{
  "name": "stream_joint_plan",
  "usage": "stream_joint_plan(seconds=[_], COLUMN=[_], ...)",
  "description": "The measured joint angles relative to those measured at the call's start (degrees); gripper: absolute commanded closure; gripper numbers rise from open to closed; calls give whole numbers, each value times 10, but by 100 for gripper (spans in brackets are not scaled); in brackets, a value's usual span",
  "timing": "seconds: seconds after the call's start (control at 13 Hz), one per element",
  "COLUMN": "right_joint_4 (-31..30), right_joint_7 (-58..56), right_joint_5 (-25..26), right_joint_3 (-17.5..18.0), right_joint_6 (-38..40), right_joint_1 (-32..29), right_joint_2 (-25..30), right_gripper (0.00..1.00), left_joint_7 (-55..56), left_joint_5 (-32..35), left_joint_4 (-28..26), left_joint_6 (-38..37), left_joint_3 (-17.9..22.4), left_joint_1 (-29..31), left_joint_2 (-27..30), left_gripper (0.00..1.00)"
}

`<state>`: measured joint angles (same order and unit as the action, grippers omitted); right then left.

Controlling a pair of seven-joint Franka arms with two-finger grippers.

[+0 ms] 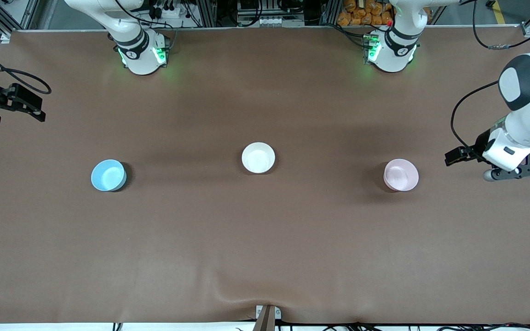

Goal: Stack pink and blue bowls on white bowl
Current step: 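Move the left gripper down to the pink bowl's rim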

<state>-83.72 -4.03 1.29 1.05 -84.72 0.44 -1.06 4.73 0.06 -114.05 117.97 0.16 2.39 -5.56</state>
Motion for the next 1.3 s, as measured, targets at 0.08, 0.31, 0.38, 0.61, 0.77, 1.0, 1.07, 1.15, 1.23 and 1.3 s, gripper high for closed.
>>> stream_joint_plan(seconds=[0.08, 0.31, 0.38, 0.61, 0.77, 1.0, 1.07, 1.15, 1.23, 1.3], right_joint_4=[0, 0, 0, 0, 0, 0, 0, 0, 0, 0], right_joint_7=[0, 0, 0, 0, 0, 0, 0, 0, 0, 0], right_joint_5=[0, 0, 0, 0, 0, 0, 0, 0, 0, 0], right_joint_3=[0, 0, 0, 0, 0, 0, 0, 0, 0, 0], right_joint_6=[0, 0, 0, 0, 0, 0, 0, 0, 0, 0], right_joint_1=[0, 0, 0, 0, 0, 0, 0, 0, 0, 0], right_joint_2=[0, 0, 0, 0, 0, 0, 0, 0, 0, 0], right_gripper=[0, 0, 0, 0, 0, 0, 0, 0, 0, 0], left_joint_7=[0, 0, 0, 0, 0, 0, 0, 0, 0, 0], left_joint_5=[0, 0, 0, 0, 0, 0, 0, 0, 0, 0], left_joint_4=[0, -1, -1, -5, -20, -70, -82, -93, -105, -116], left_joint_6=[0, 2, 8, 47, 88, 162, 173, 185, 201, 218], left_joint_3=[0, 0, 0, 0, -1, -2, -3, -5, -6, -9], left_joint_1=[0, 1, 3, 4, 4, 4, 4, 3, 3, 2], left_joint_2=[-4, -19, -26, -54, -72, -85, -85, -85, -85, -87], left_gripper=[0, 0, 0, 0, 0, 0, 0, 0, 0, 0])
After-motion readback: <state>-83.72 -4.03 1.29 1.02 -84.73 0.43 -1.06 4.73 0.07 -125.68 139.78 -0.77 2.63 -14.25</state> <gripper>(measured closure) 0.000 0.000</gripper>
